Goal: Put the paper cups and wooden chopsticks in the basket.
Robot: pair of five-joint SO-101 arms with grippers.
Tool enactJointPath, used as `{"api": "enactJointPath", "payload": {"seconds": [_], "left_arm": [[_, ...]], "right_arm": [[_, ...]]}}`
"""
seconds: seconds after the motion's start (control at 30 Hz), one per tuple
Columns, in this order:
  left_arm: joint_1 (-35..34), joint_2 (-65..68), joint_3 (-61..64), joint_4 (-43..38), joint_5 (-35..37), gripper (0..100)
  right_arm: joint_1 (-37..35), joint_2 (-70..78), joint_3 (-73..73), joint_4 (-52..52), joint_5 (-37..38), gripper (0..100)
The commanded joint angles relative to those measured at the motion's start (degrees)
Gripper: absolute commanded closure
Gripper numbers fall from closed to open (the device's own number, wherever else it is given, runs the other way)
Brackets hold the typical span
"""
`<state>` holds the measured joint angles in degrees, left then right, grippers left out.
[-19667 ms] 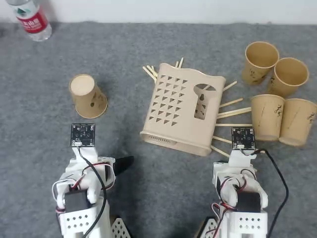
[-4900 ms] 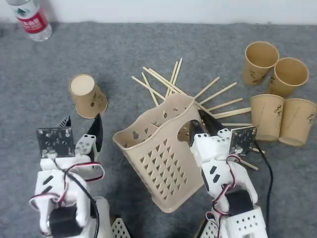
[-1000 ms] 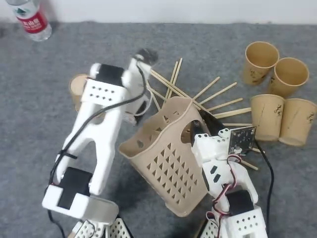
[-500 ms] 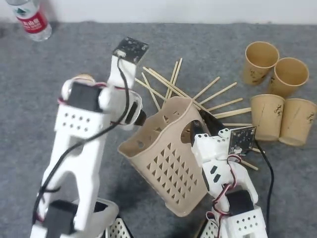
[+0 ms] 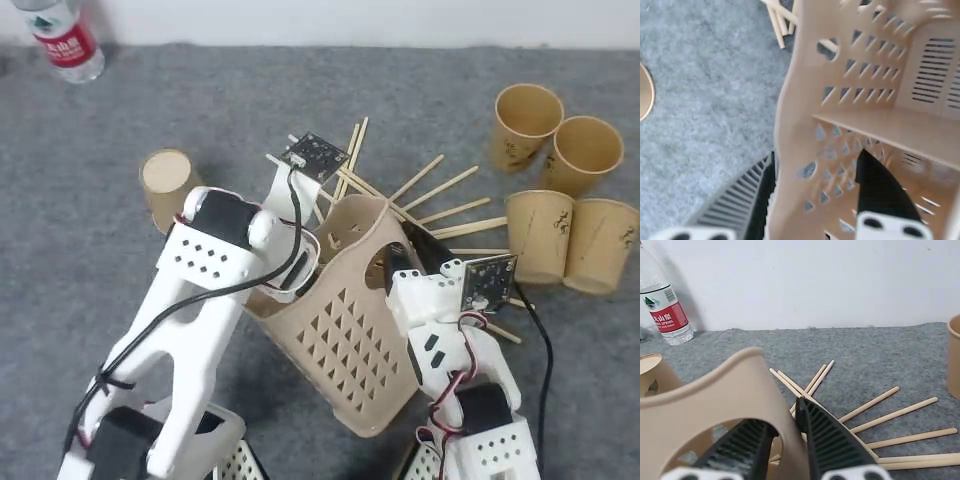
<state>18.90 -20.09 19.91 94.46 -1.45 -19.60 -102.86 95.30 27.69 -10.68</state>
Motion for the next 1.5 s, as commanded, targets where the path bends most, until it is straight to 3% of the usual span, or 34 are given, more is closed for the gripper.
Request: {"api": "enactJointPath", "payload": {"seconds": [0.0,0.23,0.53,0.73,1.07,1.27,1.47], "left_arm": [[2.46,-2.02,0.04,-1.49,0.62,75],[1.85,1.05,-0.22,-4.66,0.62,75],[-10.02,2.11,-0.04,-6.68,0.35,76],[-8.35,2.02,-0.04,-5.1,-6.59,99],[-10.46,1.49,-3.12,-4.04,-7.03,99],[-13.54,1.58,-11.82,5.71,-13.01,99],[-19.69,1.85,-16.13,6.15,-14.86,99]], "right_arm": [[-0.31,-1.1,1.05,-4.44,1.14,99.1],[-0.31,-1.01,1.05,-14.81,0.88,99.1],[-4.18,-1.01,1.14,-14.02,0.88,99.1],[-4.18,-1.01,1.14,-13.67,0.88,99.1],[-4.44,-1.01,1.14,-11.3,0.88,99.1],[-4.53,-1.01,1.14,-10.51,0.97,98.9],[-4.62,-1.1,1.14,-10.42,1.23,96.1]]}}
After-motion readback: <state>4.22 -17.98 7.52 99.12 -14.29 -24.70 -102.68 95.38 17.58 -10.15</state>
